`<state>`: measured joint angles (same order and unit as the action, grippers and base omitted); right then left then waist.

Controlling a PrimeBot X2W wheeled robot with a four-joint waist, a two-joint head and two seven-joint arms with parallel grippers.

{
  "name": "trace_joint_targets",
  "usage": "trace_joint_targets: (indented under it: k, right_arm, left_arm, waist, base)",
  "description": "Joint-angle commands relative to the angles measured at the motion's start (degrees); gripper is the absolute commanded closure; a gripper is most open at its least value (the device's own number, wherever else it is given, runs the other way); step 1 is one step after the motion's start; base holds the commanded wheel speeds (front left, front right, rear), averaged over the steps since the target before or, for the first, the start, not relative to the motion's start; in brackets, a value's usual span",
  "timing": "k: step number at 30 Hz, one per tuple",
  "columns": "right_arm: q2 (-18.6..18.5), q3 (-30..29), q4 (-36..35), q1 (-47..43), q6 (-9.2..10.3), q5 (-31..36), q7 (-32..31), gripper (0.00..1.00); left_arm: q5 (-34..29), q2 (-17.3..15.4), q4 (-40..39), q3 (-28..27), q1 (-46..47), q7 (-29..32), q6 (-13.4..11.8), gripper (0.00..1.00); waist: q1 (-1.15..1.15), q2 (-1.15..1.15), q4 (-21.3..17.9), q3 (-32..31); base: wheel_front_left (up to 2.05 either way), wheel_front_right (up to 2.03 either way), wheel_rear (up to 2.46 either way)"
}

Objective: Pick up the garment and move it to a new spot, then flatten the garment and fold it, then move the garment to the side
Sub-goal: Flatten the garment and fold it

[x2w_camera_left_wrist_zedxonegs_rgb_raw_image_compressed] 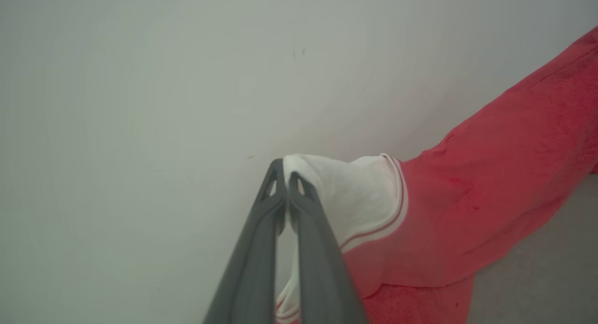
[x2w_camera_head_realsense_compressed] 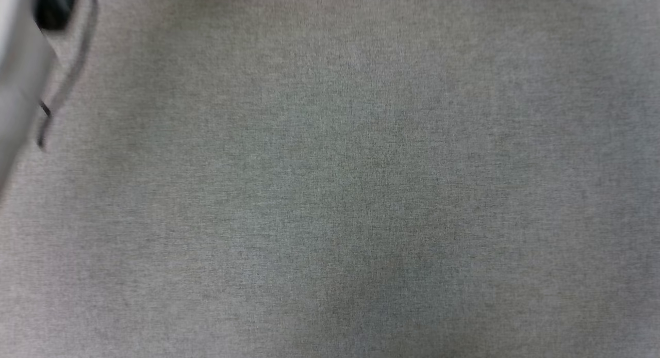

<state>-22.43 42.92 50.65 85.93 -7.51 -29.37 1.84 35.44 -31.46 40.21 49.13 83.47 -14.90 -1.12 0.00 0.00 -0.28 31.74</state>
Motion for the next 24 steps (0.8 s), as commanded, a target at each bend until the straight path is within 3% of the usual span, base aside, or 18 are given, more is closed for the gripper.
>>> trace_joint_targets:
  k: [1,8,24]
  right_arm:
    - [0.18,0.80,-0.45,-2.41,0.05,-0.61,0.62,1.00]
    - [-1.99,4.94,-4.25,-15.47,0.05,-4.80,2.28,1.00]
    - [-15.61,10.91,-19.37,-43.50,0.05,-15.16,0.47,1.00]
  left_arm:
    - [0.30,-0.29,-1.51,-0.46,-3.66,-0.36,-0.54,1.00]
    - [0.49,-2.57,-11.43,-1.82,-23.48,-0.32,-3.56,1.00]
    - [5.22,-10.93,-28.14,1.05,-59.67,1.26,-10.20,1.00]
  waist:
    - [0.00,0.00,0.16,-1.27]
    - [0.00,0.00,0.46,-6.22]
    - [0.00,0.00,0.71,-20.33]
  base:
    - [0.00,0.00,0.00]
    - [0.00,0.00,0.00]
    - [0.00,0.00,0.00]
